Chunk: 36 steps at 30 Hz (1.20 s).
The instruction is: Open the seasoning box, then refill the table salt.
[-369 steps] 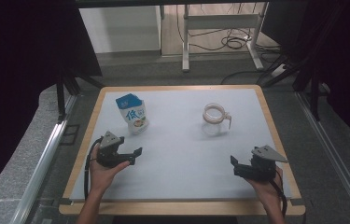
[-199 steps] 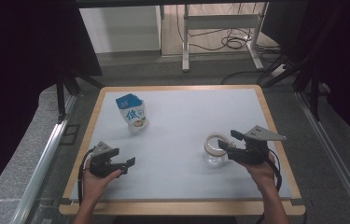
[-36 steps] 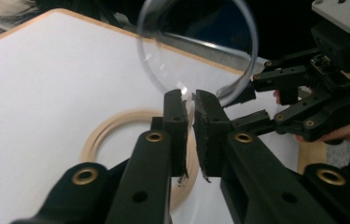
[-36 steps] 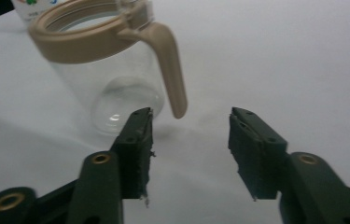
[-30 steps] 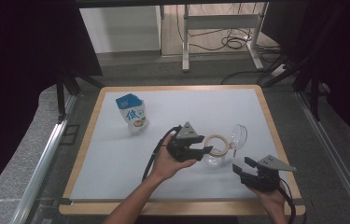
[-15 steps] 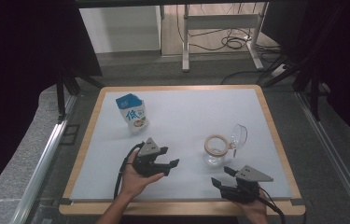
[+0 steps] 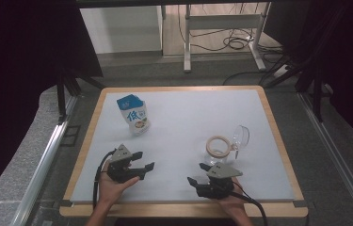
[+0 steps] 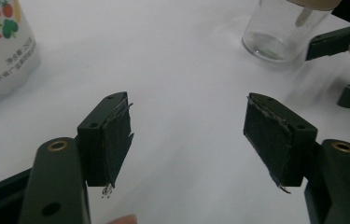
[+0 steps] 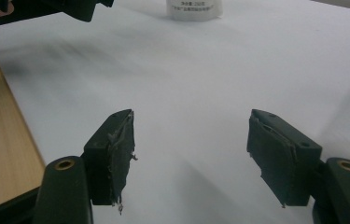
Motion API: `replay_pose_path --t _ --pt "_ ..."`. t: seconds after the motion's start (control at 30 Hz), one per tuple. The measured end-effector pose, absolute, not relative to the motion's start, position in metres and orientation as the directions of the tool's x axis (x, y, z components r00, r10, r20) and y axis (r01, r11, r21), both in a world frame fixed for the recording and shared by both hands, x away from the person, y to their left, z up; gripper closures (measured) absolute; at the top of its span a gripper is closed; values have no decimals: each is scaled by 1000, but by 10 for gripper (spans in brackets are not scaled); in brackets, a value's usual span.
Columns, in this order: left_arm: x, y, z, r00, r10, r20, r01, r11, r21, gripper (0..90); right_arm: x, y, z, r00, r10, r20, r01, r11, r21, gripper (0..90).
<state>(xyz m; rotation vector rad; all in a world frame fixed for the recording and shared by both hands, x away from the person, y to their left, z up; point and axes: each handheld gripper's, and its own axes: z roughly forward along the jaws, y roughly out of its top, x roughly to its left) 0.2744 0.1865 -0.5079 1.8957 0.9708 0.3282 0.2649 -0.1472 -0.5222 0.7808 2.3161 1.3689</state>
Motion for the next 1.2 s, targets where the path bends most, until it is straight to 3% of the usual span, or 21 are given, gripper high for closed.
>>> replay_pose_path --t 0.23,0.47,0.6,0.77,1.03,1.2 --pt "278 200 -512 613 773 -164 495 -214 842 329 278 -126 -523 -805 593 10 289 376 881 329" --pt "279 212 -510 554 822 -134 487 -190 853 373 275 -139 -523 -787 617 8 296 366 882 329" --pt "286 225 -507 511 843 -167 508 -140 850 386 276 -144 -524 -779 627 16 307 358 882 330" --pt "304 245 -504 461 862 -209 511 -66 857 403 276 -138 -528 -787 617 10 312 383 870 329" --pt "338 258 -493 446 885 -132 476 -109 873 411 273 -134 -530 -790 613 -13 300 404 864 329" --pt "370 266 -481 452 876 -166 472 -78 878 411 274 -134 -531 -781 624 -9 314 405 859 329"
